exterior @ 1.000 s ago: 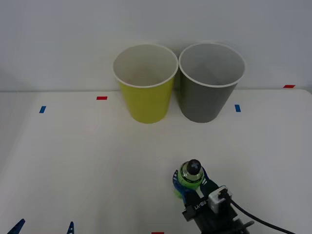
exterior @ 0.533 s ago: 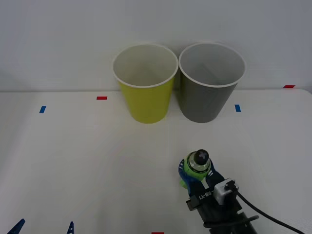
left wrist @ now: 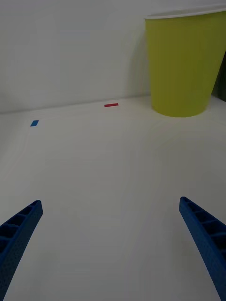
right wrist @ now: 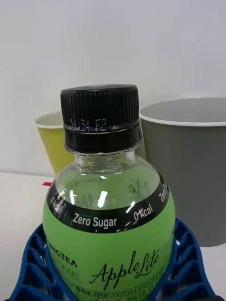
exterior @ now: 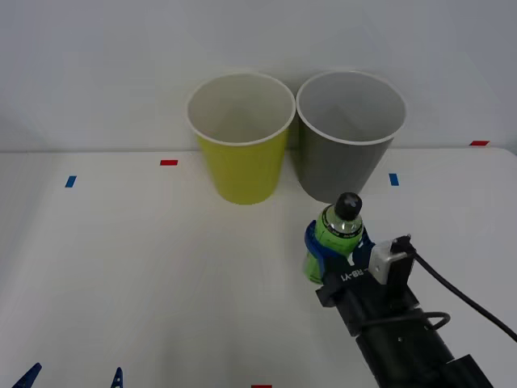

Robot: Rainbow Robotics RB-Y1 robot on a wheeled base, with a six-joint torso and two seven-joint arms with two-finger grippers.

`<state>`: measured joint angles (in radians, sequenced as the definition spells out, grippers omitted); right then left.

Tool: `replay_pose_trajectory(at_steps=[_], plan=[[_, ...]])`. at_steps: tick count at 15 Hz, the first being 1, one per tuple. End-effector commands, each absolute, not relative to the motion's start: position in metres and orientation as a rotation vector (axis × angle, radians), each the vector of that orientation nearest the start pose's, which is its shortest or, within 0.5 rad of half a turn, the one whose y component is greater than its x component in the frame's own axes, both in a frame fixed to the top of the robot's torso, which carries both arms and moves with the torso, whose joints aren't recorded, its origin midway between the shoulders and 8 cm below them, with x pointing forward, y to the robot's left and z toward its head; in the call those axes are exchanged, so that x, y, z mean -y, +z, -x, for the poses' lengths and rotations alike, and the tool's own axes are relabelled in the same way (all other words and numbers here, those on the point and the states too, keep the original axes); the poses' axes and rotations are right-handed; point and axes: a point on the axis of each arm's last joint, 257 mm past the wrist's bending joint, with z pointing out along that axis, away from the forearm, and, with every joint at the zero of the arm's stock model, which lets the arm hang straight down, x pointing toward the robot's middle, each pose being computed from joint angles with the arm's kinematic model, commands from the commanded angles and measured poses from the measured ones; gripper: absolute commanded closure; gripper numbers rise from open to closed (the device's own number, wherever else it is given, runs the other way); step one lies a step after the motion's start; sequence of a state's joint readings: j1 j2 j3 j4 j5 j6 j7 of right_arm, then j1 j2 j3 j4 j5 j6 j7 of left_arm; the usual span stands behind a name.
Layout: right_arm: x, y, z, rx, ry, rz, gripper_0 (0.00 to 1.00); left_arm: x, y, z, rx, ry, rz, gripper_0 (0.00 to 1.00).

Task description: Put cans in the gray bin and PET bottles in the light green bin.

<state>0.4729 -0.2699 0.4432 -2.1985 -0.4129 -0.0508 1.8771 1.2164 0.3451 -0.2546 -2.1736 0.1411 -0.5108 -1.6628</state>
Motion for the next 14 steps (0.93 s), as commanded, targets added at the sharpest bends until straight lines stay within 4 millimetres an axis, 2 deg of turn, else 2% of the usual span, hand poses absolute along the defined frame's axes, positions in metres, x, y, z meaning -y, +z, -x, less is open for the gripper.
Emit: replay_pose_trajectory(at_steps=[1, 5, 8, 14], plan=[[0.099, -0.112, -0.396, -1.417, 0.305, 0.238, 0.92, -0.257, -0.245, -0.196, -1.687, 0.063, -0.074, 0.0], [0.093, -0.08, -0.408, -1.409, 0.308, 0.256, 0.93, -0.257, -0.245, -0.196, -1.687, 0.063, -0.074, 0.0], [0.096, -0.067, -0.411, -1.42, 0.245, 0.295, 0.94, -0.257, -0.245, -0.196, -1.687, 0.063, -0.074, 0.0], [0.096, -0.036, -0.417, -1.507, 0.259, 0.216, 0.94, -0.257, -0.245, -0.196, -1.687, 0.063, -0.074, 0.0]])
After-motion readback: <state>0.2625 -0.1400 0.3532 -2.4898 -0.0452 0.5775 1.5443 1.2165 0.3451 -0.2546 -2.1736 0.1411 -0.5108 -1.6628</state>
